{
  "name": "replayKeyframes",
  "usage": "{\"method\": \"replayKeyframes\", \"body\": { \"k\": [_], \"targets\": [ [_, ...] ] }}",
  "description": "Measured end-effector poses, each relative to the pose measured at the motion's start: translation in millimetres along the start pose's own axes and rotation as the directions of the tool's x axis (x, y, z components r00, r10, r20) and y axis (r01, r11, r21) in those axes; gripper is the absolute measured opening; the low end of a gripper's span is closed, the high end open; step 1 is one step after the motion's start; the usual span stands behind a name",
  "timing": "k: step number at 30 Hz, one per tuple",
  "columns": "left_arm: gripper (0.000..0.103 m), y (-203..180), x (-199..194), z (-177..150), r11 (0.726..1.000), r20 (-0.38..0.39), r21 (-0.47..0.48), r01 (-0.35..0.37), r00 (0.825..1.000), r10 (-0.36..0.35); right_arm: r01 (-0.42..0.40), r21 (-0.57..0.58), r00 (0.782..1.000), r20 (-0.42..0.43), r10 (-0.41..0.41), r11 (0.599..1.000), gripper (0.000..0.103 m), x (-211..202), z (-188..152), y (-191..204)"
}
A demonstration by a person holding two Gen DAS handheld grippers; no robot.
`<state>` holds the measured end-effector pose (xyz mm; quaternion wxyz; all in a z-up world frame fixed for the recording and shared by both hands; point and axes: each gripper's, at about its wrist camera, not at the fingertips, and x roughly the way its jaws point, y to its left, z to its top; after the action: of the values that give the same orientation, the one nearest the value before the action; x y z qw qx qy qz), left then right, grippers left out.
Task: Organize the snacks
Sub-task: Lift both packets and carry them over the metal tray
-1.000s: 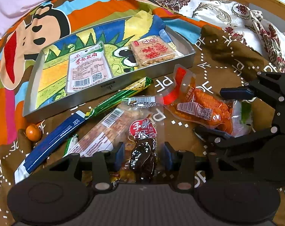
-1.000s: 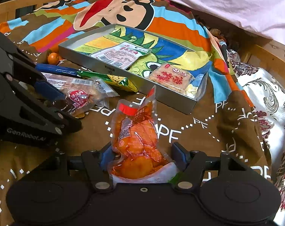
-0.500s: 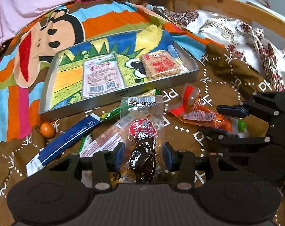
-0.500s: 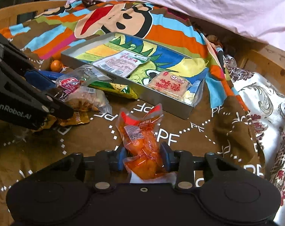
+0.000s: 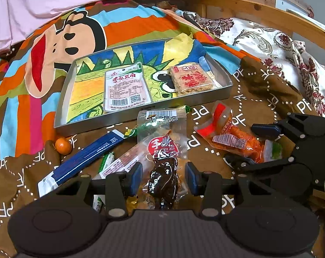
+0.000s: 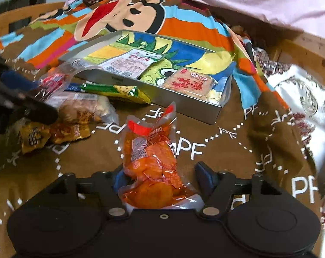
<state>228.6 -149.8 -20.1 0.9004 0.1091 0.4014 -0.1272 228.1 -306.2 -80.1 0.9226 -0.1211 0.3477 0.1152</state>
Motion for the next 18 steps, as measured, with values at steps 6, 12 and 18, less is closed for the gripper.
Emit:
{"method": "replayKeyframes", "body": {
  "k": [6, 12, 18],
  "targets": [
    [0.047, 4, -1, 1, 1.0, 0.016, -0.03, -0.008, 1.0, 0.008, 0.008, -0.008, 1.0, 0.029, -0.007, 1.0, 0.038, -6, 1, 5],
    [0.047, 5, -9, 3, 0.999, 0.045, -0.042, -0.006, 0.999, 0.008, 0.088, -0.101, 0.994, 0.079, -0.08, 0.991, 0.036, -14, -2, 21],
    [0.047, 9, -15, 8, 0.998, 0.079, -0.058, -0.005, 0.997, 0.009, 0.153, -0.135, 0.977, 0.169, -0.13, 0.979, 0.036, -32, 0, 27]
  ]
}}
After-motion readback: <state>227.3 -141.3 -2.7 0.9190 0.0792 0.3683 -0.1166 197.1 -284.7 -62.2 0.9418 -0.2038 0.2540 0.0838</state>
